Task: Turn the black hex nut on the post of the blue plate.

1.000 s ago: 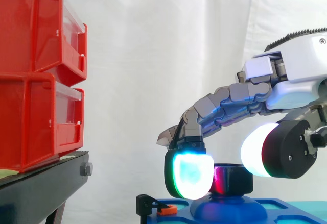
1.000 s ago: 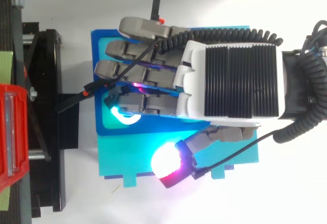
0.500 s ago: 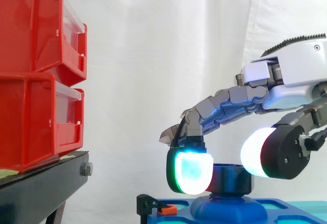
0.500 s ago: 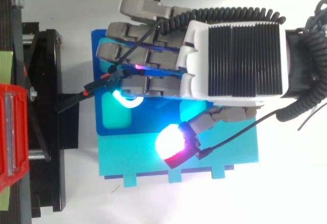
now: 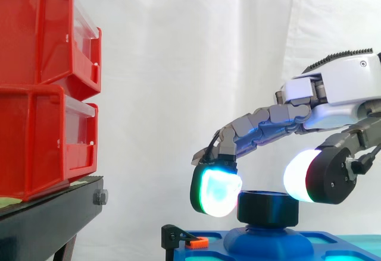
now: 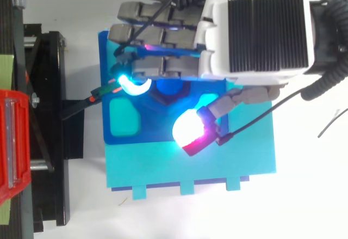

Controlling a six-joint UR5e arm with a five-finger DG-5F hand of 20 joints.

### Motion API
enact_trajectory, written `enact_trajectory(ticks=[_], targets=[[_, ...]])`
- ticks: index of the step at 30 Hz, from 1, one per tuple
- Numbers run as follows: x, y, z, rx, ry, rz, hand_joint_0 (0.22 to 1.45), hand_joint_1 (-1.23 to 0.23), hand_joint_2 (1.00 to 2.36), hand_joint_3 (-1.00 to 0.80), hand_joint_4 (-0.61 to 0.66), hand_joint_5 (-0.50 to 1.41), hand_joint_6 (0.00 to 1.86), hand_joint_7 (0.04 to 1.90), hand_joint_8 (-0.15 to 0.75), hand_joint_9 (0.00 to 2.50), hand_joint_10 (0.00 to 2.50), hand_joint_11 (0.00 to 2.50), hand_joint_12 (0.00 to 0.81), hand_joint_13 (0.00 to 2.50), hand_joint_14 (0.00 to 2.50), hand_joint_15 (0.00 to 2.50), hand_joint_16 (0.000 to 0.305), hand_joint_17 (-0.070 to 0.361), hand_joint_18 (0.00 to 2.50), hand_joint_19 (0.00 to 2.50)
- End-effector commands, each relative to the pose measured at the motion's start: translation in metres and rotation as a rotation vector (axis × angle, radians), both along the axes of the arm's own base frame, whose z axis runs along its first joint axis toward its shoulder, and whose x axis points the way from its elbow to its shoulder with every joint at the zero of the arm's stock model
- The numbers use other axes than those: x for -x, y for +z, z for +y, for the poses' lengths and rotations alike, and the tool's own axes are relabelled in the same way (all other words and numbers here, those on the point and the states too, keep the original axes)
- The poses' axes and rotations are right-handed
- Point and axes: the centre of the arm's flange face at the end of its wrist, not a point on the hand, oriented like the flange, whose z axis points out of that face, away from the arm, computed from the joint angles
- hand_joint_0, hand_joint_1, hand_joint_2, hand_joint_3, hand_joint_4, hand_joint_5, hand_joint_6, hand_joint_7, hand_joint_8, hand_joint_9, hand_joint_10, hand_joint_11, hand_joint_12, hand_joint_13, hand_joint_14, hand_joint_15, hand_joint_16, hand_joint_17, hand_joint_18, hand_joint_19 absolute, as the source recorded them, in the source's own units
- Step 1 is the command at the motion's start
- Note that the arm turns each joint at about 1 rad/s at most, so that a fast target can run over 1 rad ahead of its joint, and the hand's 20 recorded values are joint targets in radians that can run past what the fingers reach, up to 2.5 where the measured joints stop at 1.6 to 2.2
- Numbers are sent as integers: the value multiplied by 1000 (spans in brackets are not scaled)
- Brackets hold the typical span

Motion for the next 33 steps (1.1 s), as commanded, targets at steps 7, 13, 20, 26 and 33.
enact_trajectory(ticks=[7,13,20,26,33], targets=[[-1,9,-16,0,6,-22,458,-359,1000,-500,180,-213,502,1028,198,179,0,0,335,215,0,12,48,108,0,0],[-6,21,-16,0,3,-46,456,-353,1000,-500,184,-213,502,1024,201,181,0,0,338,216,0,19,48,109,0,0],[-11,25,-6,-1,9,-60,453,-342,1000,-500,184,-215,502,980,203,182,0,0,340,216,0,11,49,110,0,0],[-24,9,7,-3,9,-69,451,-326,1000,-500,181,-216,502,961,203,179,0,0,342,214,0,14,49,111,0,0],[-35,2,27,-1,20,-78,452,-304,1000,-500,184,-213,502,1002,204,179,0,0,341,214,0,17,49,111,0,0]])
